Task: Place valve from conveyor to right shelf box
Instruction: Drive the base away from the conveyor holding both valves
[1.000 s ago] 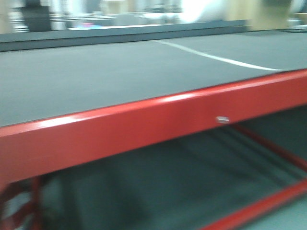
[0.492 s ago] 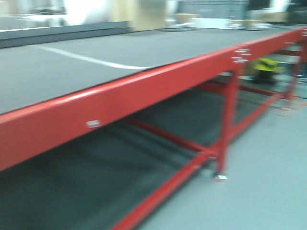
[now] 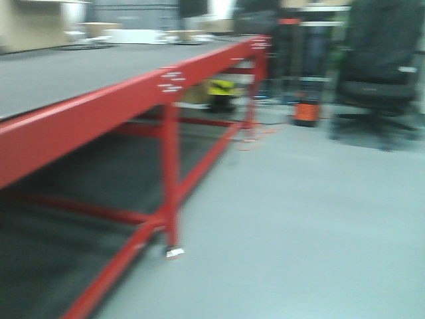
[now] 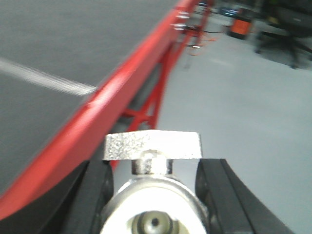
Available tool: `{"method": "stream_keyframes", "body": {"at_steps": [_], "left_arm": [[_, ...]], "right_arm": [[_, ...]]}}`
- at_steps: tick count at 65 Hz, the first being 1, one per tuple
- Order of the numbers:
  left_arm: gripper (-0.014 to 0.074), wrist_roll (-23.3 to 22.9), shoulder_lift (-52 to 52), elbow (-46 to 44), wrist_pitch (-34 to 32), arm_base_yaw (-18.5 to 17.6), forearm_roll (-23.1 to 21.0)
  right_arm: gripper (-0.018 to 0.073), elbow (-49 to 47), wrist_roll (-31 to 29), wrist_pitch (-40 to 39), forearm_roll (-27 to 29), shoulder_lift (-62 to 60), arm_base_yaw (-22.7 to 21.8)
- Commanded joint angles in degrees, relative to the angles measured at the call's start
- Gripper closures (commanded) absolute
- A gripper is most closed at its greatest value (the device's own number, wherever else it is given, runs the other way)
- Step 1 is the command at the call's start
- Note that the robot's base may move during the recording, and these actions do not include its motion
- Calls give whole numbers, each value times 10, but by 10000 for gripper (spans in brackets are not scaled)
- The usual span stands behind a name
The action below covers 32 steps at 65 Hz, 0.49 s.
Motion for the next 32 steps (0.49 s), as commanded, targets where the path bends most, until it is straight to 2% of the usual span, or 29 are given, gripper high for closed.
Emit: {"method": "stream_keyframes", "body": {"at_steps": [1,32], "left_arm": [[708,0,-3,-4,-30,2,-5],[708,0,-3,-4,-30,2,-5]], "right_arm": [[721,-4,-1,-37,-5,-5,-3],[721,-4,-1,-37,-5,-5,-3]]}}
